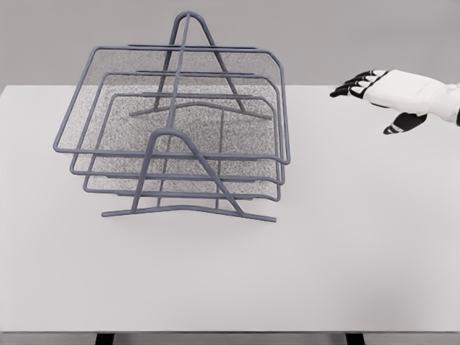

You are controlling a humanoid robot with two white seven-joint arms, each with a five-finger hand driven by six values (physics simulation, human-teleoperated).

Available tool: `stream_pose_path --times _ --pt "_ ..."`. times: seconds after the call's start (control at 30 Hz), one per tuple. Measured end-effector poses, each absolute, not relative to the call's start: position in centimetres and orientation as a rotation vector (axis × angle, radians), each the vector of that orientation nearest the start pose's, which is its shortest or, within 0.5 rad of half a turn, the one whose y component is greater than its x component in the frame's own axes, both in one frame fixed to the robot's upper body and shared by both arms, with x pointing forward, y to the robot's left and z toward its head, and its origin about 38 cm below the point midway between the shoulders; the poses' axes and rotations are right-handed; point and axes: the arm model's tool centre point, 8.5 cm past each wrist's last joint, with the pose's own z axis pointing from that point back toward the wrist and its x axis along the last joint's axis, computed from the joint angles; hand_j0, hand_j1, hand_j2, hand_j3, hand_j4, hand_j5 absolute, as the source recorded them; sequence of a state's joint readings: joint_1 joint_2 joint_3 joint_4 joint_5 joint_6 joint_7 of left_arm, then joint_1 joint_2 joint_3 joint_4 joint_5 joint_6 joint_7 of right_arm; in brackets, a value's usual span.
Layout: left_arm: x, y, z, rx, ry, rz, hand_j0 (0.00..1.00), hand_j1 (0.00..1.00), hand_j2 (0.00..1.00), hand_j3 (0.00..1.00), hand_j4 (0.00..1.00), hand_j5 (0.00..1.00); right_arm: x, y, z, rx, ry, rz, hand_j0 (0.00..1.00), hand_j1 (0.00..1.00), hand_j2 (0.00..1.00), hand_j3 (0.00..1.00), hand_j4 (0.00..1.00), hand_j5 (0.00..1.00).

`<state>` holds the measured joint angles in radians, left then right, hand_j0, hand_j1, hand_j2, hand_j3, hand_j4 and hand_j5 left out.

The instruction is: Pull out the upper folder box with right arm

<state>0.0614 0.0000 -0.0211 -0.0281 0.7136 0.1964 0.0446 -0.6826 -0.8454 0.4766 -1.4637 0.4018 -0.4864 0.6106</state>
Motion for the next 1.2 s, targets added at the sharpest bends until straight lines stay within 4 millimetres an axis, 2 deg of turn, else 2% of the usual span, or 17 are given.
stream_pose_path --times 0.07,0.13,0.17,0.27,0.3,0.33,0.37,0.47,0.57,0.73,0.8,0.97,1.1,1.2 --pt "-4.9 26.1 -26.0 0.069 0.206 0.696 1.0 1.0 1.0 1.0 1.0 1.0 45.2 -33.2 27.5 -0.602 -1.363 1.991 1.0 1.0 1.0 1.0 1.0 1.0" --pt "-4.9 26.1 -26.0 0.069 0.206 0.696 1.0 1.0 1.0 1.0 1.0 1.0 45.4 -32.7 28.5 -0.619 -1.393 2.003 1.0 1.0 1.0 1.0 1.0 1.0" --pt "-4.9 26.1 -26.0 0.069 0.206 0.696 1.0 1.0 1.0 1.0 1.0 1.0 45.6 -32.1 29.0 -0.621 -1.42 2.008 1.0 1.0 1.0 1.0 1.0 1.0" --pt "-4.9 26.1 -26.0 0.069 0.206 0.696 1.0 1.0 1.0 1.0 1.0 1.0 45.6 -29.2 28.4 -0.554 -1.515 2.059 1.0 1.0 1.0 1.0 1.0 1.0" --pt "-4.9 26.1 -26.0 0.069 0.206 0.696 1.0 1.0 1.0 1.0 1.0 1.0 45.6 -28.2 28.6 -0.542 -1.547 2.07 1.0 1.0 1.0 1.0 1.0 1.0" --pt "-4.9 26.1 -26.0 0.069 0.206 0.696 1.0 1.0 1.0 1.0 1.0 1.0 45.8 -27.1 29.7 -0.549 -1.598 2.078 1.0 1.0 1.0 1.0 1.0 1.0" --pt "-4.9 26.1 -26.0 0.069 0.206 0.696 1.0 1.0 1.0 1.0 1.0 1.0 45.6 -26.4 29.5 -0.53 -1.629 2.074 1.0 1.0 1.0 1.0 1.0 1.0" --pt "-4.9 26.1 -26.0 0.069 0.206 0.696 1.0 1.0 1.0 1.0 1.0 1.0 45.3 -25.9 30.6 -0.539 -1.724 2.024 1.0 1.0 1.0 1.0 1.0 1.0" --pt "-4.9 26.1 -26.0 0.069 0.206 0.696 1.0 1.0 1.0 1.0 1.0 1.0 45.1 -25.0 30.7 -0.521 -1.771 2.009 1.0 1.0 1.0 1.0 1.0 1.0" --pt "-4.9 26.1 -26.0 0.069 0.206 0.696 1.0 1.0 1.0 1.0 1.0 1.0 44.5 -22.6 27.5 -0.402 -1.759 2.042 1.0 1.0 1.0 1.0 1.0 1.0" --pt "-4.9 26.1 -26.0 0.069 0.206 0.696 1.0 1.0 1.0 1.0 1.0 1.0 44.0 -22.5 25.7 -0.356 -1.733 2.043 1.0 1.0 1.0 1.0 1.0 1.0" --pt "-4.9 26.1 -26.0 0.069 0.206 0.696 1.0 1.0 1.0 1.0 1.0 1.0 43.5 -22.8 23.9 -0.31 -1.702 2.034 1.0 1.0 1.0 1.0 1.0 1.0" --pt "-4.9 26.1 -26.0 0.069 0.206 0.696 1.0 1.0 1.0 1.0 1.0 1.0 42.9 -24.1 22.8 -0.275 -1.674 1.999 1.0 1.0 1.0 1.0 1.0 1.0" --pt "-4.9 26.1 -26.0 0.069 0.206 0.696 1.0 1.0 1.0 1.0 1.0 1.0 42.5 -26.3 22.8 -0.262 -1.646 1.969 1.0 1.0 1.0 1.0 1.0 1.0"
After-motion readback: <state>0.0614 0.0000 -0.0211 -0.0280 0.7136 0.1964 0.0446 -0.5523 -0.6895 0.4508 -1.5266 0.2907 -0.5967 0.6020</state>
